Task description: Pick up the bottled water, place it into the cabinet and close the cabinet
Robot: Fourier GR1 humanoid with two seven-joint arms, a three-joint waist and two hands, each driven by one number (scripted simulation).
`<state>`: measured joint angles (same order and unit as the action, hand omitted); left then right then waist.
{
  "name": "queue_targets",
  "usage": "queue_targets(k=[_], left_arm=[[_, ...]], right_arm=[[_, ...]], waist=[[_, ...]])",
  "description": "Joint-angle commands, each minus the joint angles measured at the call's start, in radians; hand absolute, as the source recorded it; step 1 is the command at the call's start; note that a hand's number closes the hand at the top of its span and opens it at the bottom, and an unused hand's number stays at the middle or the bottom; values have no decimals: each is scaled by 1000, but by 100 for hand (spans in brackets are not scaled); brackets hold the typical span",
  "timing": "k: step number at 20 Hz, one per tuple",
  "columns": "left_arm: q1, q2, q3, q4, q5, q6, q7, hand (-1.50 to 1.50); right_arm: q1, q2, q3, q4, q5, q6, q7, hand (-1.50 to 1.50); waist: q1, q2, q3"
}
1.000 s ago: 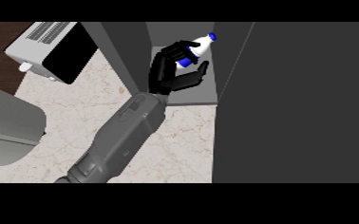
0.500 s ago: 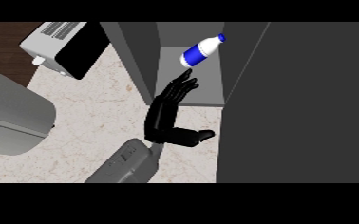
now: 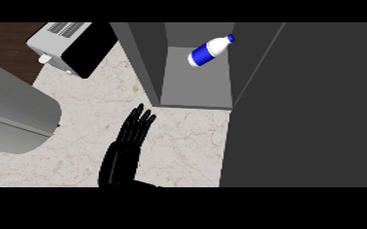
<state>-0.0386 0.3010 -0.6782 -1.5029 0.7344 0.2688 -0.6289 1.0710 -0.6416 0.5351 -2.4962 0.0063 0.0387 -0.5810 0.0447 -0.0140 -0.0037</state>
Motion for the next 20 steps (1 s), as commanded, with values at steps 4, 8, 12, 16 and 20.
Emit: queue_targets(k=[4,8,12,16,20], left_arm=[[175,192,33,-156,16,-119,-70,-150],[263,285,80,-202,32,-165,-113,-150],[353,362,127,-244,63,-237,-166,-150],[401,442,189,-235,91,-325,-207,-150],[439,511,226,-247,114,-413,-234,-150]], right_arm=[[-97,-173,48,-118,219,91,64,150],[-149,-213,59,-180,227,74,116,150],[-227,-183,139,-187,202,46,180,150],[-278,-189,205,-215,155,41,286,150],[-401,-150,233,-148,76,47,378,150]], waist=[[11,-3,-4],[14,-2,-6],[31,5,-7],[30,14,-8],[69,29,-8]])
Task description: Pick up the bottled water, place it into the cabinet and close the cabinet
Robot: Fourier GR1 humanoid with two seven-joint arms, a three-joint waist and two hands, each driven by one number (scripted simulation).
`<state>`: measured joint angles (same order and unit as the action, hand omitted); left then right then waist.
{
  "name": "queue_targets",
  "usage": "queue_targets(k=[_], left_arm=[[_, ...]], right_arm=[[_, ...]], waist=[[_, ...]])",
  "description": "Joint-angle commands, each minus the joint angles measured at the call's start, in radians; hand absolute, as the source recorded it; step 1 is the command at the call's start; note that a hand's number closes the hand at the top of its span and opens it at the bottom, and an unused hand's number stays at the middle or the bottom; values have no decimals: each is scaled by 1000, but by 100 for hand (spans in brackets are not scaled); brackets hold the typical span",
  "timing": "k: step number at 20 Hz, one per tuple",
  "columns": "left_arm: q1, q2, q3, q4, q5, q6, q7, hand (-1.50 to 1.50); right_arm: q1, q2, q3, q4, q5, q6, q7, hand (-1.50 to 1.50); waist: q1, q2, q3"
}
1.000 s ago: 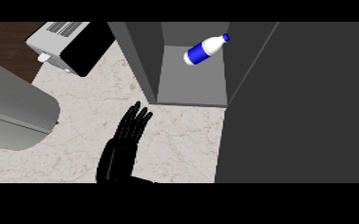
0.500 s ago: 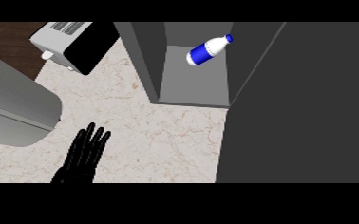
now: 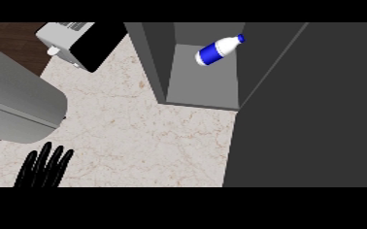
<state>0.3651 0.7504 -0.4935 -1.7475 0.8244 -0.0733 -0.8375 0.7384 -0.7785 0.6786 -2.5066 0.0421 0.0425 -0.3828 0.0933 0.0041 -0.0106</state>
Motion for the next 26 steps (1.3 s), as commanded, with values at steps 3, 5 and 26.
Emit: queue_targets(k=[3,5,26], left_arm=[[49,99,66,4,35,-106,-28,-150],[50,90,52,-2,22,-109,-32,-150],[54,186,152,27,75,-219,-43,-150]], right_arm=[[-159,-33,85,-153,32,76,219,150],[-258,-15,88,-106,30,98,237,150],[-611,286,71,141,-178,64,525,150]], waist=[[40,13,-3],[56,17,-3],[105,40,-8]])
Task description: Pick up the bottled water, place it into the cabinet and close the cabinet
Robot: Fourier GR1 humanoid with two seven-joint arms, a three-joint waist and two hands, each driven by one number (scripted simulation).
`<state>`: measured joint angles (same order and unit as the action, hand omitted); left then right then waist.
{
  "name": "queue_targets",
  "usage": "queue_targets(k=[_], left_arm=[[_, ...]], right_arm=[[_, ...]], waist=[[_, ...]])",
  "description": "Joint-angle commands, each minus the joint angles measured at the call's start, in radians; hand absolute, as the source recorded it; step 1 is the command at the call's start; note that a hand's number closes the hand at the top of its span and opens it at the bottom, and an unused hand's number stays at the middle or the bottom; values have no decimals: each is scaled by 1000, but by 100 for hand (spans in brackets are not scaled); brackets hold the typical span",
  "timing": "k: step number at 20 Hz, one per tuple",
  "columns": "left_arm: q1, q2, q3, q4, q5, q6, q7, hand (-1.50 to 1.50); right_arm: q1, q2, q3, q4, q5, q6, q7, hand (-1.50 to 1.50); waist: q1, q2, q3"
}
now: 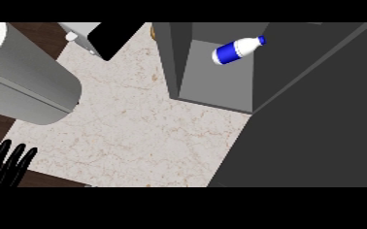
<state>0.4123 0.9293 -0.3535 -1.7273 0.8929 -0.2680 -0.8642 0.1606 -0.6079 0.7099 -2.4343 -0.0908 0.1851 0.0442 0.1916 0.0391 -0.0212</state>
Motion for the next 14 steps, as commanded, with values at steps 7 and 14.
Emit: queue_targets(k=[7,14], left_arm=[[-1,23,26,-1,27,-52,2,-150],[-4,40,70,34,63,-64,16,-150]], right_arm=[[-195,284,-38,232,-233,-124,208,150],[-371,399,-135,437,-391,-103,266,150]], waist=[[18,10,8],[-13,5,13]])
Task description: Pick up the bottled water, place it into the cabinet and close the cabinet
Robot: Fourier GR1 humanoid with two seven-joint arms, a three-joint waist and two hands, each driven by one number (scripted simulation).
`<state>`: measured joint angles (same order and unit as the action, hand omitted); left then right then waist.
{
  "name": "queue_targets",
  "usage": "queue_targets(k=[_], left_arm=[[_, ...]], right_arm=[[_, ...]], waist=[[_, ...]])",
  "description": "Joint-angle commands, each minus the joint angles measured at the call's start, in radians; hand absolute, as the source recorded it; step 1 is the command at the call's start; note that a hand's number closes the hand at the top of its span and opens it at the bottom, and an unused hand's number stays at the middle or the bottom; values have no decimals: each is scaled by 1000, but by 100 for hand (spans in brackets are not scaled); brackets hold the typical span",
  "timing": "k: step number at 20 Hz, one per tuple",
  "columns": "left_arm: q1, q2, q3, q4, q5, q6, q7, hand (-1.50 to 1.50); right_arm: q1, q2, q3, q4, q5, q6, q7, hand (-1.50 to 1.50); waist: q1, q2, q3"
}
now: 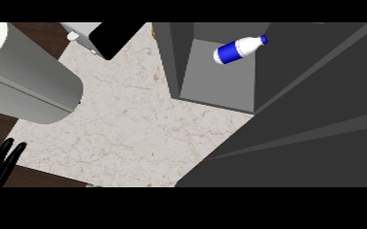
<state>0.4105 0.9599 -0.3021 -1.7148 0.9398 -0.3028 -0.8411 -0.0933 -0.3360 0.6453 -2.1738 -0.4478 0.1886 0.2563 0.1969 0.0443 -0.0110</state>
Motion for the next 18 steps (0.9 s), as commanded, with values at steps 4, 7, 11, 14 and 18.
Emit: queue_targets(k=[4,7,11,14,18], left_arm=[[26,6,30,37,22,-30,-13,-150],[32,-2,30,19,37,-39,-7,-150],[57,5,49,47,45,-82,-17,-150],[67,-8,53,55,32,-88,-24,-150],[58,1,68,25,39,-89,0,-150]], right_arm=[[-216,163,-182,301,-6,-159,66,150],[-339,213,-272,446,33,-230,60,150],[-538,244,-359,689,69,-252,36,150],[-660,255,-394,889,92,-233,-5,150],[-731,236,-452,984,80,-206,-37,150]], waist=[[-37,-13,4],[-57,-19,7],[-73,-23,8],[-78,-21,9],[-90,-18,10]])
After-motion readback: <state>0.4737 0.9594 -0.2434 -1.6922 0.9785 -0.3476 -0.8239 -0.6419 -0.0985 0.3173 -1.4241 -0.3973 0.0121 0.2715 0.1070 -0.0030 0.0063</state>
